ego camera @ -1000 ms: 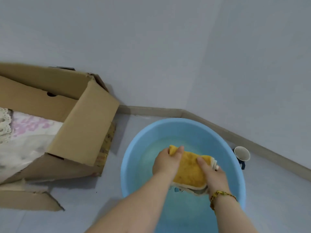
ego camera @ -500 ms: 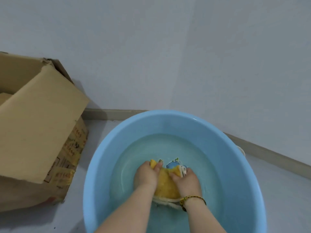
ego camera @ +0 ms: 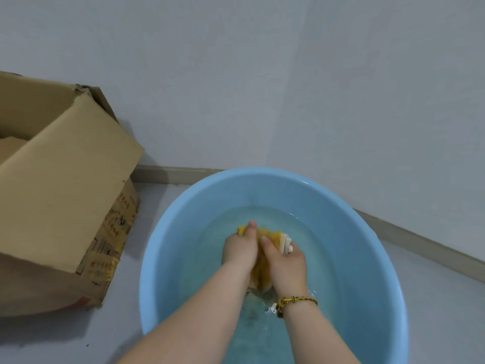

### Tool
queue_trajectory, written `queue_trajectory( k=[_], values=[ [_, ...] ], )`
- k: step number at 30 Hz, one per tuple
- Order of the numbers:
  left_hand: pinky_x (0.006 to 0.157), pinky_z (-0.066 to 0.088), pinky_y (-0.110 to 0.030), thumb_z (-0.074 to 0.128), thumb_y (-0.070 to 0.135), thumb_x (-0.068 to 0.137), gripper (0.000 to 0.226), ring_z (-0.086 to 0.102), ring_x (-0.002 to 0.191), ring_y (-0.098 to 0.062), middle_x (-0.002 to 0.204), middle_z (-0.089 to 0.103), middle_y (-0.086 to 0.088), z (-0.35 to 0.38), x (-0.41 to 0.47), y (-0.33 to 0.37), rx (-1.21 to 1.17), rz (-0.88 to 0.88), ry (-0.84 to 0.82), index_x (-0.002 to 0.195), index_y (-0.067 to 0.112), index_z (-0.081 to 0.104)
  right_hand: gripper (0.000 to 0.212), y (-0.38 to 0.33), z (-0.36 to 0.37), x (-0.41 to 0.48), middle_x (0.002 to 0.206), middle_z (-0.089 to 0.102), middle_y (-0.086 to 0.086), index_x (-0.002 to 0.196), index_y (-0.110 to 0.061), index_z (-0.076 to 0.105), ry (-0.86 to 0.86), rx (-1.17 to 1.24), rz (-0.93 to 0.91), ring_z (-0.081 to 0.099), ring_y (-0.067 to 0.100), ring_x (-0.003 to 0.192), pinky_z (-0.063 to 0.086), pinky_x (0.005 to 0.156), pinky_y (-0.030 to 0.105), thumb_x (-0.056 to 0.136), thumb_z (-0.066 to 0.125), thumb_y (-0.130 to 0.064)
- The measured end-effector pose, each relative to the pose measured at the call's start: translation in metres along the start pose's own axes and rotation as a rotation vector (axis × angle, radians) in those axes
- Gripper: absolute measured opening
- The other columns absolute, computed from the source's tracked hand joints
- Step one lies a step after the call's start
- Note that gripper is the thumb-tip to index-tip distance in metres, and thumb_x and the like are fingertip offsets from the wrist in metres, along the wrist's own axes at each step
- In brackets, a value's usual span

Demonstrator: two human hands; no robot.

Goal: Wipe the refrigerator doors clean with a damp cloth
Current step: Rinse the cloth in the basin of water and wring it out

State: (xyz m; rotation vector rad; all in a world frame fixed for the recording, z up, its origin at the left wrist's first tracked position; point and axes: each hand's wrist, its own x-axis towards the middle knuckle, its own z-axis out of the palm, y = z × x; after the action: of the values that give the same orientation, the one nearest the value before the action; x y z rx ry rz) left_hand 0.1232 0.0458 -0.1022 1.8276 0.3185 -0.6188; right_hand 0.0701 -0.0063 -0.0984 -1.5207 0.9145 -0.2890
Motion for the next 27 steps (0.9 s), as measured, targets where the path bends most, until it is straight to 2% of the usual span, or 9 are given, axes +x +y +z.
queue_trajectory(
  k=[2,5,8,14,17,20,23,25,27],
  values=[
    [0.088,0.042,-0.033,0.036,0.035,0.096,0.039,0.056,0.105,-0.032,0.112,0.062,-0.021,-0.002,-0.009,0.013,-0.029,0.097,0.015,0.092,0.004,0.06,0.019,-0.012,0.008,-0.012,0.063,0.055,-0.001,0.069,-0.01,0.053,0.052,-0.005,-0.116,0.048,0.015,0.061,0.041,0.06,0.025,0.083,0.064,-0.017],
    [0.084,0.042,-0.033,0.034,0.031,0.097,0.042,0.056,0.101,-0.032,0.103,0.064,-0.019,-0.006,-0.019,0.02,-0.019,0.197,0.034,0.093,-0.001,0.062,0.032,-0.026,0.017,-0.009,0.059,0.046,-0.002,0.061,-0.015,0.042,0.139,-0.053,-0.139,0.041,0.014,0.058,0.034,0.063,0.028,0.086,0.058,-0.025],
    [0.066,0.035,-0.027,0.036,0.028,0.096,0.042,0.051,0.079,-0.027,0.069,0.055,-0.008,-0.014,-0.027,0.019,-0.055,0.234,0.022,0.061,0.01,0.049,0.039,-0.033,0.02,-0.002,0.057,0.041,-0.002,0.056,-0.016,0.036,0.152,-0.054,-0.102,0.037,0.014,0.055,0.031,0.054,0.026,0.09,0.052,-0.026],
    [0.085,0.045,-0.04,0.041,0.027,0.094,0.039,0.058,0.092,-0.035,0.092,0.061,-0.027,-0.022,-0.013,0.017,-0.215,0.129,-0.008,0.063,0.007,0.052,0.038,-0.023,0.026,-0.027,0.053,0.042,-0.006,0.055,-0.022,0.037,0.081,-0.125,-0.259,0.039,0.012,0.054,0.033,0.061,0.029,0.087,0.057,-0.024],
    [0.073,0.042,-0.031,0.04,0.027,0.094,0.038,0.055,0.081,-0.027,0.078,0.057,-0.015,-0.008,-0.028,0.008,-0.171,0.131,-0.076,0.061,0.01,0.049,0.037,-0.023,0.01,0.002,0.056,0.042,-0.003,0.056,-0.018,0.04,0.128,-0.152,-0.16,0.04,0.019,0.062,0.032,0.057,0.028,0.091,0.052,-0.025],
    [0.07,0.037,-0.029,0.04,0.029,0.095,0.04,0.052,0.08,-0.025,0.076,0.055,-0.013,-0.006,-0.027,0.008,-0.111,0.142,-0.107,0.061,0.009,0.05,0.04,-0.014,0.006,-0.001,0.053,0.04,-0.001,0.055,-0.014,0.038,0.159,-0.059,-0.129,0.038,0.011,0.051,0.03,0.046,0.016,0.091,0.052,-0.022],
    [0.082,0.042,-0.03,0.041,0.032,0.095,0.039,0.057,0.096,-0.029,0.099,0.061,-0.019,-0.011,-0.004,0.0,-0.131,0.031,-0.121,0.088,0.0,0.061,0.037,0.004,0.009,-0.015,0.052,0.044,-0.003,0.055,-0.013,0.042,-0.012,-0.064,-0.157,0.041,0.003,0.044,0.033,0.046,0.013,0.088,0.057,-0.019],
    [0.094,0.044,-0.033,0.045,0.039,0.092,0.044,0.057,0.106,-0.029,0.113,0.061,-0.019,-0.013,0.001,-0.012,-0.103,-0.038,-0.169,0.104,-0.001,0.061,0.035,0.011,0.001,-0.009,0.055,0.047,-0.002,0.057,-0.014,0.044,-0.115,-0.229,-0.101,0.043,0.007,0.052,0.034,0.05,0.016,0.087,0.059,-0.025],
    [0.09,0.045,-0.03,0.054,0.04,0.088,0.039,0.059,0.102,-0.026,0.113,0.062,-0.015,-0.015,0.007,-0.022,-0.013,-0.053,-0.2,0.101,0.004,0.062,0.033,0.017,-0.012,0.006,0.059,0.049,-0.002,0.059,-0.016,0.046,-0.141,-0.385,-0.017,0.047,0.014,0.062,0.035,0.053,0.019,0.086,0.06,-0.03]
  ],
)
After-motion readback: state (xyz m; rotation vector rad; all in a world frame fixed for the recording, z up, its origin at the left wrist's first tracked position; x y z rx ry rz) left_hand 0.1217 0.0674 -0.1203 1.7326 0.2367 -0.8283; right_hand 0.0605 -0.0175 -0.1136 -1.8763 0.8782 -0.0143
